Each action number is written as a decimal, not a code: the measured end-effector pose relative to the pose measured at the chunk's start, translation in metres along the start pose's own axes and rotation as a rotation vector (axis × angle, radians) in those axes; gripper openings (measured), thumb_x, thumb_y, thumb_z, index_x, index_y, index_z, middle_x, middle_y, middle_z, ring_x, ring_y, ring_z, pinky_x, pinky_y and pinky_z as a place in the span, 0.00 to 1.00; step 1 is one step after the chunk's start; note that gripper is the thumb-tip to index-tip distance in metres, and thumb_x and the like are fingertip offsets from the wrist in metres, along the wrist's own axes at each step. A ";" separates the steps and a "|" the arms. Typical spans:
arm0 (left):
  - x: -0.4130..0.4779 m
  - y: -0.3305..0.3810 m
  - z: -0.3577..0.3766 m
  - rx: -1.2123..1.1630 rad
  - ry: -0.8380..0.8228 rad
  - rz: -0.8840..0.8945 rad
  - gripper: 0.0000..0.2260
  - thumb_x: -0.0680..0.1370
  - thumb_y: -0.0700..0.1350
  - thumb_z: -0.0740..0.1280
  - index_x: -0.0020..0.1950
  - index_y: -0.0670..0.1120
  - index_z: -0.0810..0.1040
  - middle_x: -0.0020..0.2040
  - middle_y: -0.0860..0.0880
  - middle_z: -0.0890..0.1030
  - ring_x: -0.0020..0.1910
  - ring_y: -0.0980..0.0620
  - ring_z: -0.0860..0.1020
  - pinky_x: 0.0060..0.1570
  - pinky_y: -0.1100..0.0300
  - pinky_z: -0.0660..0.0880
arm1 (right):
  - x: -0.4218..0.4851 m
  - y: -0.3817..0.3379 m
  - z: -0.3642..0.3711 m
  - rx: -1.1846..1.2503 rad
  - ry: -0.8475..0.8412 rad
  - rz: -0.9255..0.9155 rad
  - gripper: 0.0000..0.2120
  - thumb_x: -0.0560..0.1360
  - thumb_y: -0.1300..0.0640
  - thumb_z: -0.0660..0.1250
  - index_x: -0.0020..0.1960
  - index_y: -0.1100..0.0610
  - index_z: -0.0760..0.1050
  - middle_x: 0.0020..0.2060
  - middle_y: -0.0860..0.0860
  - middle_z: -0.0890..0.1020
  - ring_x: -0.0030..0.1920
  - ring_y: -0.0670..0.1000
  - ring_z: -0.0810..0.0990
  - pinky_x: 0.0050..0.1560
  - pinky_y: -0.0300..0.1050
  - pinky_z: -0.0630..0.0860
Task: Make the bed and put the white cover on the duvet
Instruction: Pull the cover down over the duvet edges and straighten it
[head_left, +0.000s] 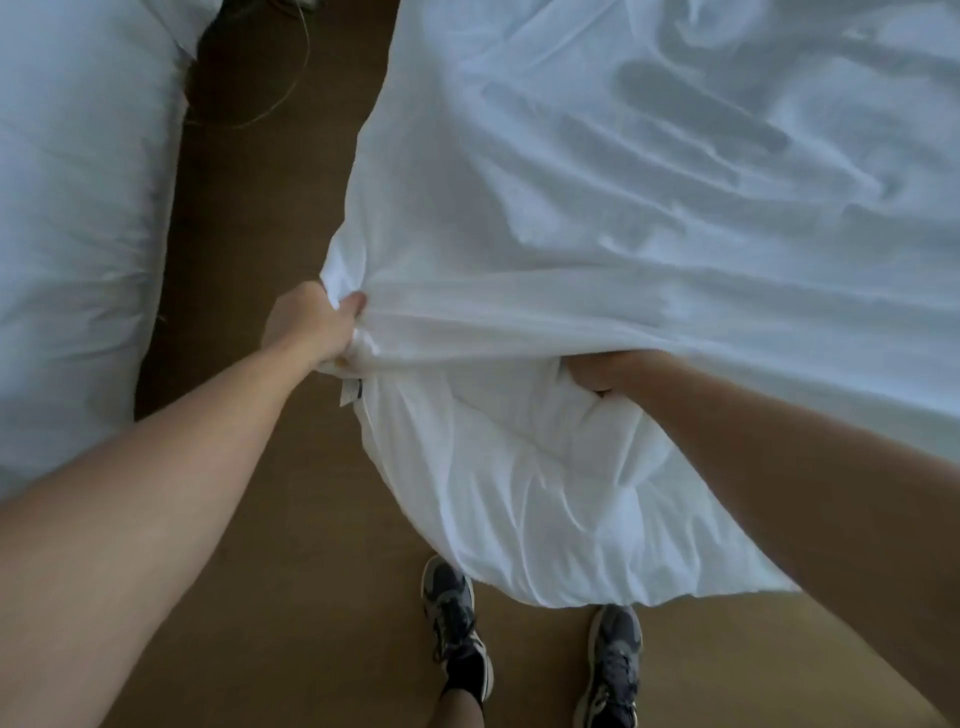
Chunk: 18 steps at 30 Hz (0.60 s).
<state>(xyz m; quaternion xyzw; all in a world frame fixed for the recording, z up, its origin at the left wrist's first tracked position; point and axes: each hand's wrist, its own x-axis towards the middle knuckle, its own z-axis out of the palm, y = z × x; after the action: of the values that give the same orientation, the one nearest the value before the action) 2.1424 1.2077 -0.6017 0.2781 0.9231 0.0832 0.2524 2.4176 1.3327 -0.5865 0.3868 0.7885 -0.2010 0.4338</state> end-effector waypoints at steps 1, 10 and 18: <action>0.004 0.002 -0.002 0.067 0.031 0.010 0.23 0.81 0.61 0.63 0.57 0.41 0.76 0.52 0.42 0.80 0.49 0.40 0.78 0.47 0.49 0.75 | -0.010 -0.001 -0.010 0.000 -0.058 -0.036 0.21 0.84 0.52 0.60 0.71 0.64 0.72 0.64 0.59 0.79 0.62 0.59 0.78 0.61 0.49 0.73; 0.008 -0.007 0.008 0.123 0.088 0.007 0.28 0.73 0.72 0.65 0.52 0.47 0.77 0.46 0.47 0.80 0.44 0.42 0.79 0.44 0.50 0.79 | -0.024 -0.003 -0.081 0.409 0.477 -0.206 0.29 0.69 0.35 0.75 0.62 0.50 0.77 0.51 0.46 0.81 0.51 0.50 0.80 0.57 0.45 0.75; -0.032 -0.050 0.006 -0.750 -0.181 -0.182 0.20 0.72 0.66 0.72 0.51 0.50 0.81 0.49 0.53 0.84 0.47 0.52 0.82 0.41 0.59 0.77 | 0.009 -0.063 0.025 0.286 0.435 -0.248 0.22 0.79 0.35 0.57 0.60 0.50 0.73 0.60 0.56 0.78 0.59 0.61 0.76 0.57 0.53 0.72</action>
<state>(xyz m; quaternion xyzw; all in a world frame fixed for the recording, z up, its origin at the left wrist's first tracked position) 2.1451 1.1487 -0.6080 0.0899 0.8235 0.3670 0.4231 2.3783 1.2808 -0.6090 0.3789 0.8679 -0.2739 0.1678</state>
